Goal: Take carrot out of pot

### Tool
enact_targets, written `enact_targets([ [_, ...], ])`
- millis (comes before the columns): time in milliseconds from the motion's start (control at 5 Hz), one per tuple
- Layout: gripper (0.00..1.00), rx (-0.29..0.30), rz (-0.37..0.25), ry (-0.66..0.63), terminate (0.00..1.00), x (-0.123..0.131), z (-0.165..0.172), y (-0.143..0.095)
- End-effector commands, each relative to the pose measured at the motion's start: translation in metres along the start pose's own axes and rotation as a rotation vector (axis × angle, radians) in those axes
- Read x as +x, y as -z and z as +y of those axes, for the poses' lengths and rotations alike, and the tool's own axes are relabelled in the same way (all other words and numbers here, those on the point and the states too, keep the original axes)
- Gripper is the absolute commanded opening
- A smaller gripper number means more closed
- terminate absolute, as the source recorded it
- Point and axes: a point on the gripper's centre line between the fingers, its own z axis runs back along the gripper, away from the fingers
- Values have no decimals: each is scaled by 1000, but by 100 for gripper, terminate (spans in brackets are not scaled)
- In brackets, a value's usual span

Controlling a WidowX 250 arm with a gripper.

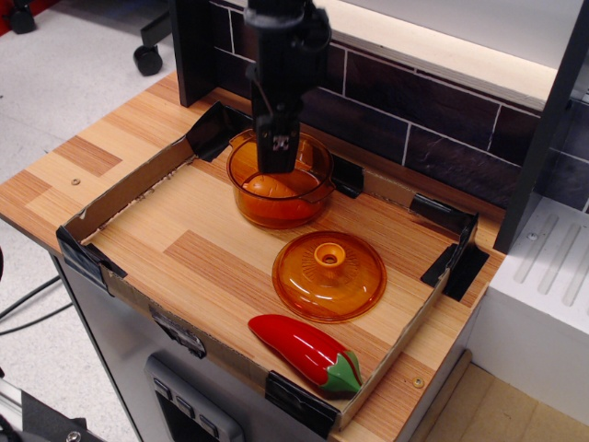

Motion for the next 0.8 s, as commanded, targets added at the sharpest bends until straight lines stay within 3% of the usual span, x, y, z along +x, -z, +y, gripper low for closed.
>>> enact_targets([
  [0,100,63,-2,41,0,5,7,4],
  [600,100,62,24,22,0,5,10,23],
])
